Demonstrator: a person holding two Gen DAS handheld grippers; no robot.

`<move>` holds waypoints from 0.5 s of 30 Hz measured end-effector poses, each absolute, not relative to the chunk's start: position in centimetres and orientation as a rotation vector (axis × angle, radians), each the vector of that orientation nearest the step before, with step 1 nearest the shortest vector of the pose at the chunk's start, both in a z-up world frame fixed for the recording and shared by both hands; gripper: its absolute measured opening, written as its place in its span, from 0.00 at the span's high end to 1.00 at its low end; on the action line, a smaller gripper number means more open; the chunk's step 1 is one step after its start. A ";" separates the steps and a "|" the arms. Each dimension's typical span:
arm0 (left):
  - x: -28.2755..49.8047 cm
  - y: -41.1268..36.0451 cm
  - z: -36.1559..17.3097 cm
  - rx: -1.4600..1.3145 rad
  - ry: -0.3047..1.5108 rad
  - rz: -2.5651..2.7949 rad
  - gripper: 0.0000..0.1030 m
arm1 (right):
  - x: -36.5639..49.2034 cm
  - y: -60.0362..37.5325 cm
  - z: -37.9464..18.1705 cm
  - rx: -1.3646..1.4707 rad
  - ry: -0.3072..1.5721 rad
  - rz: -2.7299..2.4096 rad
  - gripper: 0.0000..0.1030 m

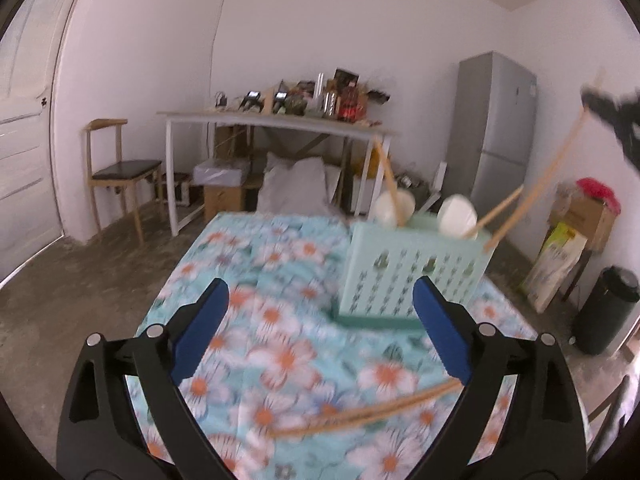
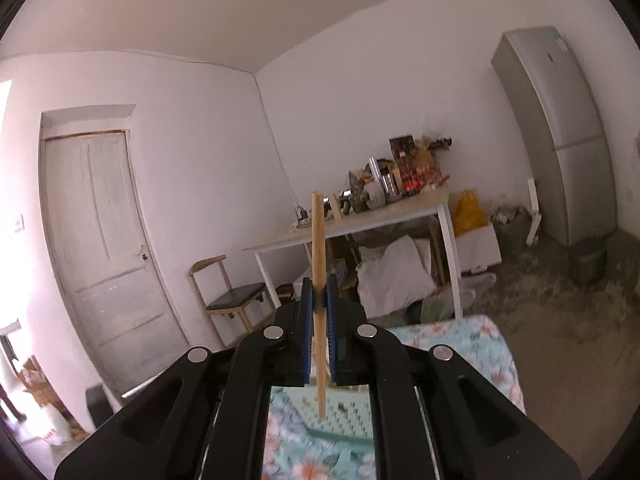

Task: Organize utensils
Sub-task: 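Lower the chopstick into the holder and open the left tool while the right tool holds its chopstick above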

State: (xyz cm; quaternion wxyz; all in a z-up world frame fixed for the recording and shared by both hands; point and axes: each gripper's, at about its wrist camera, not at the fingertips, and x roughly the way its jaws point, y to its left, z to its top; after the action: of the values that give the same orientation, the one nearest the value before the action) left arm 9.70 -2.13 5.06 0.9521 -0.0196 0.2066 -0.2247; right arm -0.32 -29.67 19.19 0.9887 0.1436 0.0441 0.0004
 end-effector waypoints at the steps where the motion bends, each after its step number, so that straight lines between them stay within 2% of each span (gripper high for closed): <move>1: 9.6 -2.0 4.7 -0.033 0.430 -0.447 0.13 | 0.0 -29.5 19.4 0.280 0.087 -0.003 0.94; 15: 10.1 0.2 3.0 -0.050 0.493 -0.390 0.12 | 6.6 -28.1 20.9 0.201 0.084 -0.021 0.94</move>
State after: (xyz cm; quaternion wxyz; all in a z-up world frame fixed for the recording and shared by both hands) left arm 10.15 0.18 3.00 0.9508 -0.0246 0.2424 -0.1916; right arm 6.62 -28.05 20.93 0.9940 0.1005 0.0420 -0.0105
